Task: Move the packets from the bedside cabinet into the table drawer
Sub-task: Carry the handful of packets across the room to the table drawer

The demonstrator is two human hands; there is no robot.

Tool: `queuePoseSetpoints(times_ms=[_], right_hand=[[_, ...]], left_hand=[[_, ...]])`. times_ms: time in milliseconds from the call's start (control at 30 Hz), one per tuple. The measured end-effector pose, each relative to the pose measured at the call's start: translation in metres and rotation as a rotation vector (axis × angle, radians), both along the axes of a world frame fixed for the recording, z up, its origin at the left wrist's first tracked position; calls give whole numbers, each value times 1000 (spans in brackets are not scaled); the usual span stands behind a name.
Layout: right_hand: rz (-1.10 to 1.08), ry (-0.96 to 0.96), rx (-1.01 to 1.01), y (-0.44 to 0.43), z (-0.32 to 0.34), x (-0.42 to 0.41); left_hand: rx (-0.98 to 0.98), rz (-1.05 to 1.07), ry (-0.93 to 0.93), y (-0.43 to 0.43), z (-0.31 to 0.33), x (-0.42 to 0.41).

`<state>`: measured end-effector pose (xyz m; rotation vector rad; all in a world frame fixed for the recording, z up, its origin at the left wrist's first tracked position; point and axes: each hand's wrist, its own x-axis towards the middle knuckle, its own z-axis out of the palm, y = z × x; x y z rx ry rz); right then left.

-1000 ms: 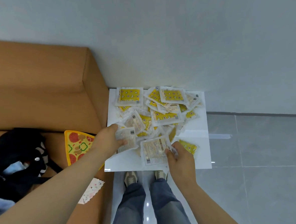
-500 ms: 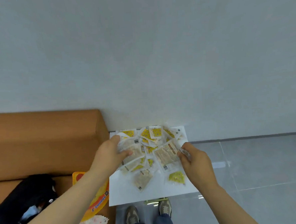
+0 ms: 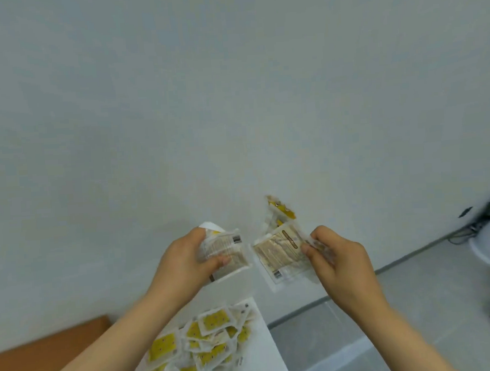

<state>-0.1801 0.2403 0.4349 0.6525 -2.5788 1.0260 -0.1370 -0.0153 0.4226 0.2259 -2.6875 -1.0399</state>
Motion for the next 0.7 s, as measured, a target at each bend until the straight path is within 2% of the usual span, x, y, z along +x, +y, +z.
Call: queuePoseSetpoints(times_ms=[400,700], right_hand=[[-194,299,-119,216,144,-13],[-382,427,-137,389,201,9]], left_hand=[[28,-232,345,206,152,-66],[89,-430,437,386,199,-96]])
